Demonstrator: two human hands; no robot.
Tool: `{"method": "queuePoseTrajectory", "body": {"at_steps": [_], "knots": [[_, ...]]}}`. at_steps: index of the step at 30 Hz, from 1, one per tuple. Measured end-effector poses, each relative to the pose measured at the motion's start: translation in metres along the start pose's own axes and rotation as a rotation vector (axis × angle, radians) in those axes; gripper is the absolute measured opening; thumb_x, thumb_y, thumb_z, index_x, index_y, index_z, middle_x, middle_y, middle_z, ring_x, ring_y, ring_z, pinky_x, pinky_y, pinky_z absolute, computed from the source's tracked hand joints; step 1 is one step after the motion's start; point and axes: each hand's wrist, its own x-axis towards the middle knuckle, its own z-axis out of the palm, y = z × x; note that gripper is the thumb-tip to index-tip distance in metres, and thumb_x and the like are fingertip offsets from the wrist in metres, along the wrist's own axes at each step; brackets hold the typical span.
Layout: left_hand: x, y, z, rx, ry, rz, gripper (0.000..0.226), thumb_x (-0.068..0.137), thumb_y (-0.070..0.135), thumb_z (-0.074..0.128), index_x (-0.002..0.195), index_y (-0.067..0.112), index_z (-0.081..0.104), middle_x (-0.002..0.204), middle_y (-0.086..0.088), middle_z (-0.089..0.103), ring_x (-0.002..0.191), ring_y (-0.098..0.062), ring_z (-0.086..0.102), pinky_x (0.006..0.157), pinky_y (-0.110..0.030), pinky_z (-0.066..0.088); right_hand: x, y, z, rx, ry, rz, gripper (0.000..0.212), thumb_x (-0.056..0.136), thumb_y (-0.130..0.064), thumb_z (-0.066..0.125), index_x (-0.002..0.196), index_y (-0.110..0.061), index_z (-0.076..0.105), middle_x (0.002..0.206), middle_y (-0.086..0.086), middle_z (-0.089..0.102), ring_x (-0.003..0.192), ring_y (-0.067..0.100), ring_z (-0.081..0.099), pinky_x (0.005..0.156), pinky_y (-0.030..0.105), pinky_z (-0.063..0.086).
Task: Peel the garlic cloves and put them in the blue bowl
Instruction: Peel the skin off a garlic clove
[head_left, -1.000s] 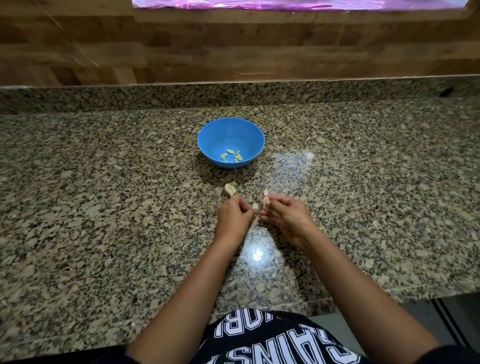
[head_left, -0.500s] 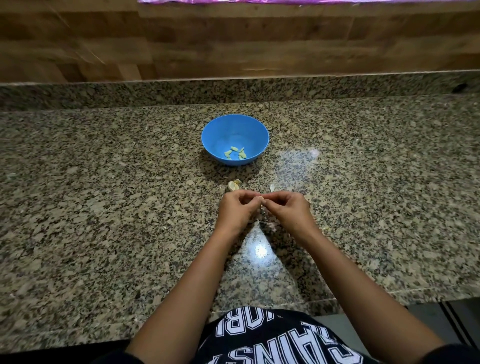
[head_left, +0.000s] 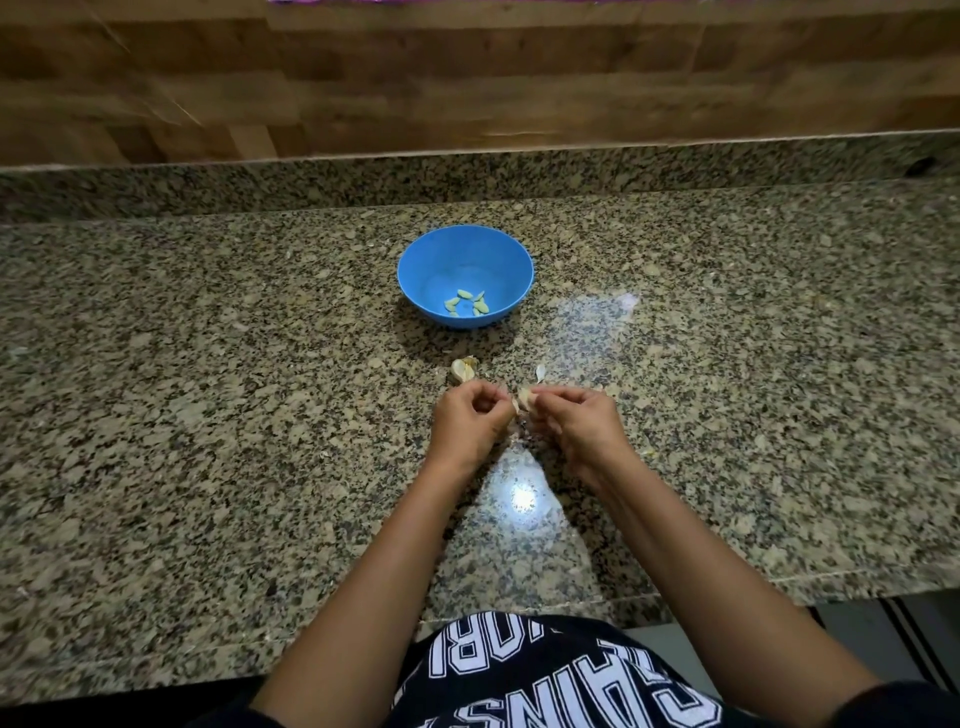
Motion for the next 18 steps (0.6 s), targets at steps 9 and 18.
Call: {"method": "queuePoseTrajectory", "body": {"at_steps": [9,18], "knots": [[0.005,-0.002,0.002,-0.167,-0.003,-0.062,0.003,0.085,0.013,0.067,0.088,0.014,0.068,0.088,-0.010,0.071,0.077,-0.020,0.068,0.067,-0.028,0.055,0.001,-0.002,-0.005,-0.243,-0.100,-0.141,0.007,0.081,-0.003,0.068,0.088,-0.005,0.069,0.086,0.010,0.071,0.077,0.017,0.066,0.075,0.026,0.055],[0.013,0.005,0.002,-0.353,-0.044,-0.174,0.008,0.087,-0.001,0.060,0.086,0.001,0.067,0.082,-0.011,0.069,0.065,-0.012,0.066,0.068,-0.020,0.057,-0.003,0.000,-0.004,-0.624,-0.061,-0.433,0.011,0.085,-0.007,0.066,0.095,-0.009,0.070,0.081,0.000,0.069,0.077,0.019,0.068,0.070,0.028,0.058]]}}
